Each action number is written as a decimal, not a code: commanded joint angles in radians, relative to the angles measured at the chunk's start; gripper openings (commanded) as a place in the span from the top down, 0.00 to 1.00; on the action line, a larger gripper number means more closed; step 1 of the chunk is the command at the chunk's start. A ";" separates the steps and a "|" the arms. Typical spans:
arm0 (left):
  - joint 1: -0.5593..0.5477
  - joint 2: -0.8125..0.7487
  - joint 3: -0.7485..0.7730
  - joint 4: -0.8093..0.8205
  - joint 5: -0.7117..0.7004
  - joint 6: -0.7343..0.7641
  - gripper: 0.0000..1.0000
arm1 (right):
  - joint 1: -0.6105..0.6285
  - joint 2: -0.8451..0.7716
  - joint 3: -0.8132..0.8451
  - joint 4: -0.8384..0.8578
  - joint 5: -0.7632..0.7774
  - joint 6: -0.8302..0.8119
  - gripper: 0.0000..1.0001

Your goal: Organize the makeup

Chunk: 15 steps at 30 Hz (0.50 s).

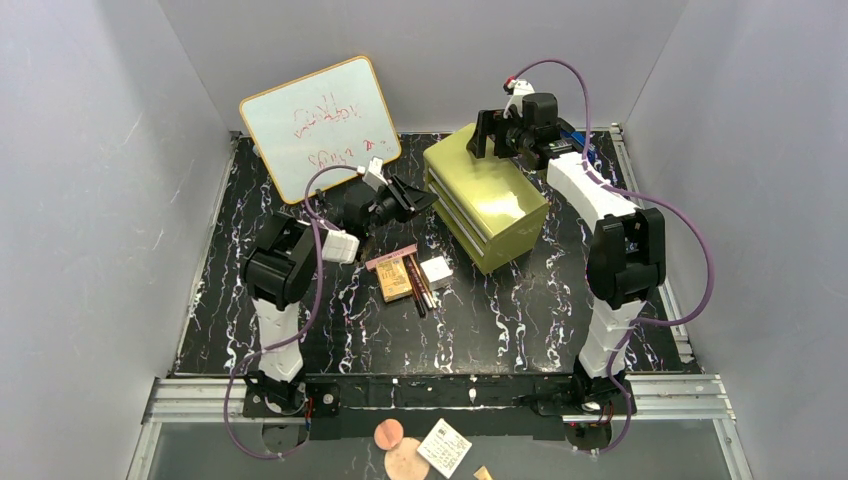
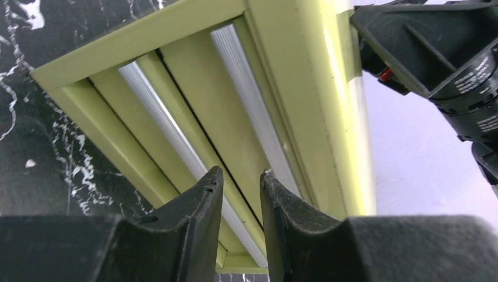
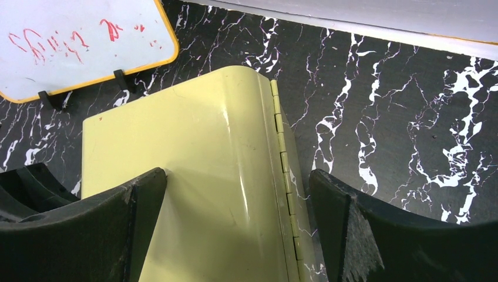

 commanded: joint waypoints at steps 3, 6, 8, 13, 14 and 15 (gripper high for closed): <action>-0.011 0.018 0.073 0.139 -0.025 -0.055 0.72 | 0.003 -0.029 0.000 -0.020 0.013 -0.042 0.01; -0.019 0.045 0.105 0.153 -0.020 -0.074 0.71 | 0.003 -0.025 0.001 -0.022 0.014 -0.043 0.01; -0.025 0.060 0.118 0.161 -0.022 -0.084 0.71 | 0.002 -0.025 0.004 -0.022 0.014 -0.045 0.01; -0.033 0.082 0.125 0.167 -0.021 -0.096 0.71 | 0.000 -0.025 0.013 -0.032 0.023 -0.054 0.01; -0.033 0.081 0.118 0.168 -0.023 -0.095 0.71 | 0.001 -0.026 0.014 -0.033 0.024 -0.056 0.01; -0.033 0.079 0.111 0.170 -0.024 -0.095 0.72 | 0.002 -0.026 0.012 -0.033 0.026 -0.057 0.01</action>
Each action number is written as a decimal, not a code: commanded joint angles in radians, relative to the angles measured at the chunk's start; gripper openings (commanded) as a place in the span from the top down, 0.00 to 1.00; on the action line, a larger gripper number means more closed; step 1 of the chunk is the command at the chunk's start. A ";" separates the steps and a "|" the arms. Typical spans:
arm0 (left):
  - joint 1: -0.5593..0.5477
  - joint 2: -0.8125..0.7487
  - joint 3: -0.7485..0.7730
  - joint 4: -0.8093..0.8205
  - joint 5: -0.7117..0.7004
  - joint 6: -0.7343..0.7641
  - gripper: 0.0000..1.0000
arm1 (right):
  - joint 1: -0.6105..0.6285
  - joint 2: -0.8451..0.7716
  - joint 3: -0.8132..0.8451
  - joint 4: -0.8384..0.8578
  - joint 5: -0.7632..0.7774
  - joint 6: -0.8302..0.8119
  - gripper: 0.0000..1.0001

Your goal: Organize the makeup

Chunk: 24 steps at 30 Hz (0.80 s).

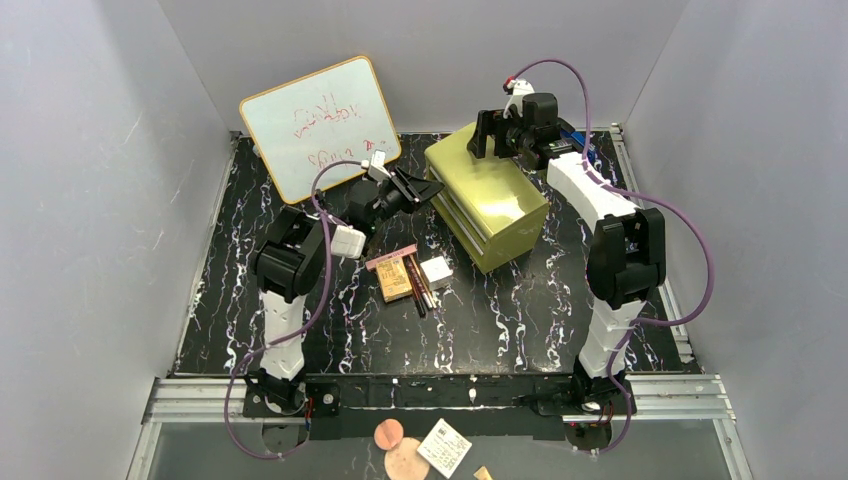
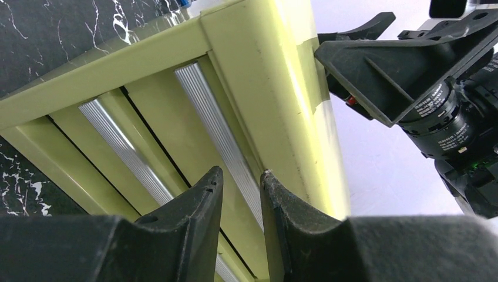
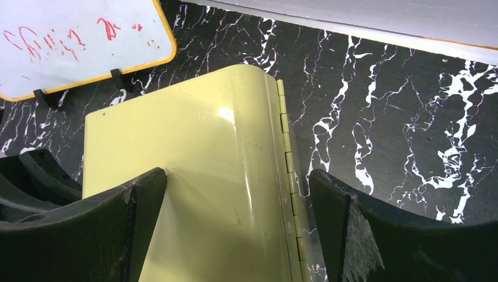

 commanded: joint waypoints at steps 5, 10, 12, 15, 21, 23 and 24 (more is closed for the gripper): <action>-0.021 -0.012 -0.013 0.055 -0.024 0.002 0.72 | 0.000 -0.029 -0.002 -0.026 0.019 -0.043 0.01; -0.032 0.022 0.017 0.087 -0.025 -0.023 0.72 | 0.001 -0.031 -0.008 -0.027 0.019 -0.045 0.01; -0.043 0.038 0.029 0.096 -0.027 -0.031 0.72 | 0.000 -0.030 -0.005 -0.028 0.023 -0.049 0.01; -0.060 0.066 0.043 0.119 -0.034 -0.052 0.72 | 0.000 -0.028 -0.002 -0.032 0.024 -0.049 0.01; -0.082 0.136 0.041 0.227 -0.057 -0.113 0.71 | 0.000 -0.027 -0.014 -0.028 0.015 -0.046 0.01; -0.084 0.166 0.041 0.297 -0.068 -0.150 0.68 | 0.002 -0.029 -0.021 -0.026 0.012 -0.043 0.01; -0.085 0.185 0.046 0.336 -0.073 -0.172 0.66 | 0.000 -0.030 -0.025 -0.024 0.011 -0.042 0.01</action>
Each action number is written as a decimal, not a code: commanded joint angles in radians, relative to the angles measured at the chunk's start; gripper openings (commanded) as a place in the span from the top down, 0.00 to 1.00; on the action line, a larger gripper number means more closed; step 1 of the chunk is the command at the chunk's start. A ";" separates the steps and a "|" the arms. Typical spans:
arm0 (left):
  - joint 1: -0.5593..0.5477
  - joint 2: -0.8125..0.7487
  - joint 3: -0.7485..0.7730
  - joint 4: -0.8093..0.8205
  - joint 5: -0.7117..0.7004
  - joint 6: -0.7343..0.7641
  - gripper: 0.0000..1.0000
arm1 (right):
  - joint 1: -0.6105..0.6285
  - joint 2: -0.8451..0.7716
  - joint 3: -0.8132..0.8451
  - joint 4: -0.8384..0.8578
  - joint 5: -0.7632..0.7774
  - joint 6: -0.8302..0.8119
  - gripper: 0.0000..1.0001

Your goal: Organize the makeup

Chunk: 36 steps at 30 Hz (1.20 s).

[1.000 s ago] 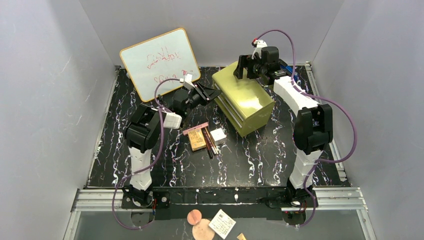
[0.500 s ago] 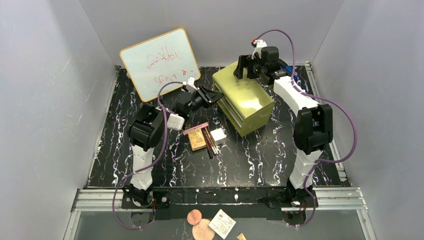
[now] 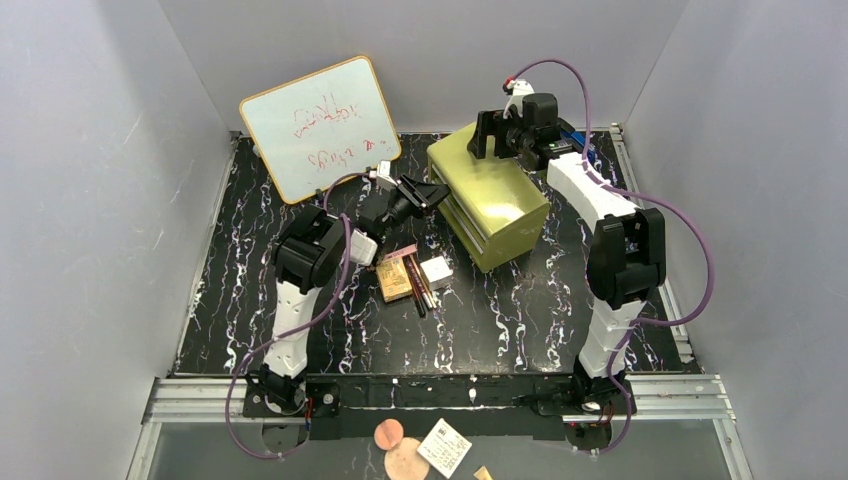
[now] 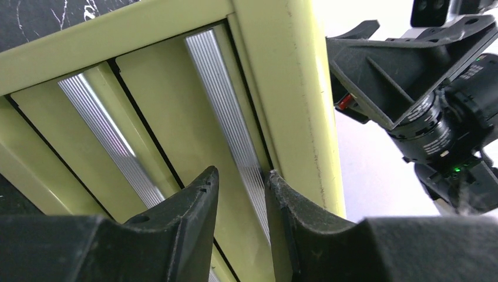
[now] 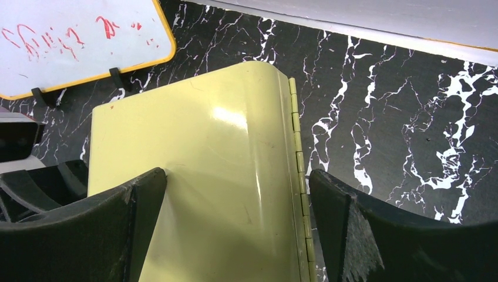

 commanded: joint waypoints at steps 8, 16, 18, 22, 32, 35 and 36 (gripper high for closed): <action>-0.052 0.207 0.151 0.389 -0.044 -0.209 0.73 | 0.001 -0.031 -0.049 -0.013 -0.001 -0.024 0.01; -0.076 0.239 0.287 0.389 -0.021 -0.212 1.00 | 0.001 -0.023 -0.061 -0.004 -0.008 -0.021 0.01; -0.075 0.238 0.299 0.387 -0.019 -0.218 1.00 | 0.000 -0.022 -0.063 -0.003 -0.008 -0.022 0.01; -0.062 0.212 0.260 0.378 -0.005 -0.207 1.00 | 0.000 -0.022 -0.063 -0.007 -0.005 -0.025 0.01; 0.081 0.119 0.064 0.362 0.094 -0.164 1.00 | 0.001 -0.030 -0.072 -0.009 -0.021 -0.028 0.01; 0.131 0.117 0.053 0.362 0.145 -0.163 1.00 | 0.002 -0.031 -0.072 -0.010 -0.031 -0.025 0.01; 0.143 0.122 0.057 0.360 0.162 -0.166 1.00 | 0.001 -0.030 -0.071 -0.011 -0.035 -0.024 0.01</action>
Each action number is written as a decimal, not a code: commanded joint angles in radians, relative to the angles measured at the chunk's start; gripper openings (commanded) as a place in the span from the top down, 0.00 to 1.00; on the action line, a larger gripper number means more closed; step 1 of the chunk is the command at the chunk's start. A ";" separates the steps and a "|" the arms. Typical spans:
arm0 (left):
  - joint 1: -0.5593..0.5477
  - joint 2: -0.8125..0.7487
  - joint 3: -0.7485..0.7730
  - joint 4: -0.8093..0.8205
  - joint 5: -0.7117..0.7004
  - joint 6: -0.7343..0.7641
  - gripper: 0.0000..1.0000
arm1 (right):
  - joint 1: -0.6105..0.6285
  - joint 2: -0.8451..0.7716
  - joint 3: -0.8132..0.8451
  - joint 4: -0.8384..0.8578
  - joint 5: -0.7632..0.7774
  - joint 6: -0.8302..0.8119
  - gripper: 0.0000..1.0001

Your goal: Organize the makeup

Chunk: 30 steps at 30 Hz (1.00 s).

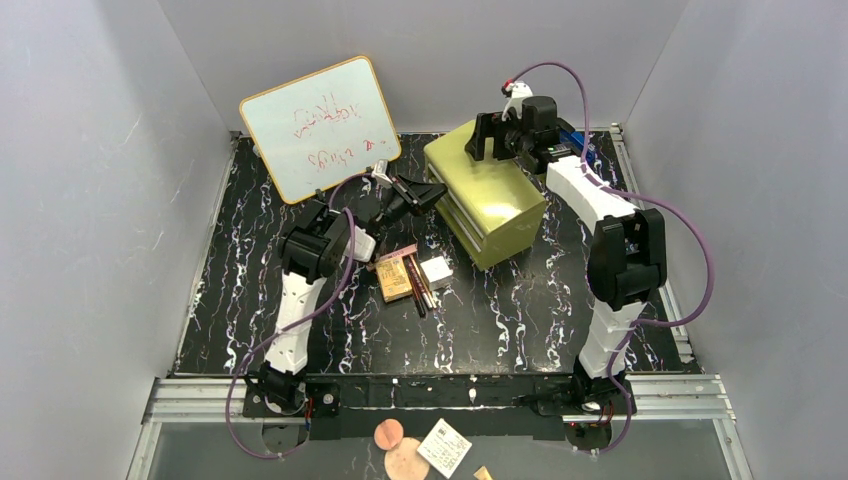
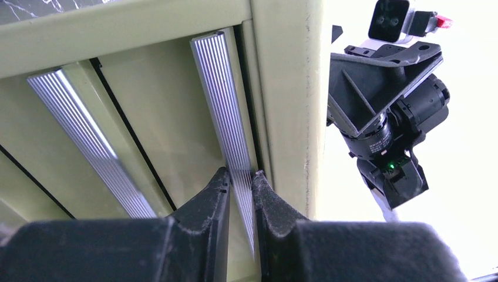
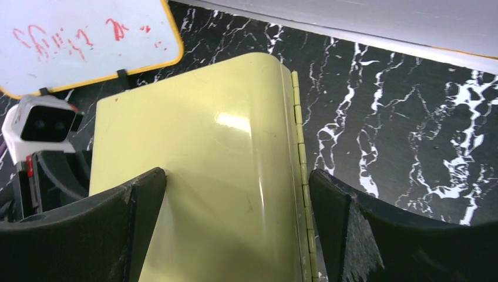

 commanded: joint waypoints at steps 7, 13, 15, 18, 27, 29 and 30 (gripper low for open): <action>0.154 0.015 0.022 0.135 0.169 0.063 1.00 | 0.002 -0.017 -0.019 -0.084 -0.036 -0.027 0.01; 0.184 0.061 0.046 0.131 0.238 0.054 1.00 | 0.004 -0.012 -0.019 -0.092 -0.052 -0.033 0.01; 0.195 0.066 0.031 0.131 0.248 0.059 1.00 | 0.005 -0.009 -0.022 -0.088 -0.060 -0.032 0.01; 0.209 0.067 -0.001 0.128 0.260 0.069 1.00 | 0.002 -0.002 -0.030 -0.083 -0.066 -0.016 0.01; 0.268 0.027 -0.117 0.086 0.301 0.124 1.00 | 0.003 0.061 -0.030 -0.180 0.099 -0.011 0.01; 0.278 0.024 -0.127 0.083 0.311 0.123 1.00 | 0.004 0.079 -0.029 -0.212 0.142 -0.012 0.01; 0.282 0.021 -0.130 0.083 0.315 0.122 1.00 | 0.003 0.088 -0.031 -0.225 0.160 -0.015 0.01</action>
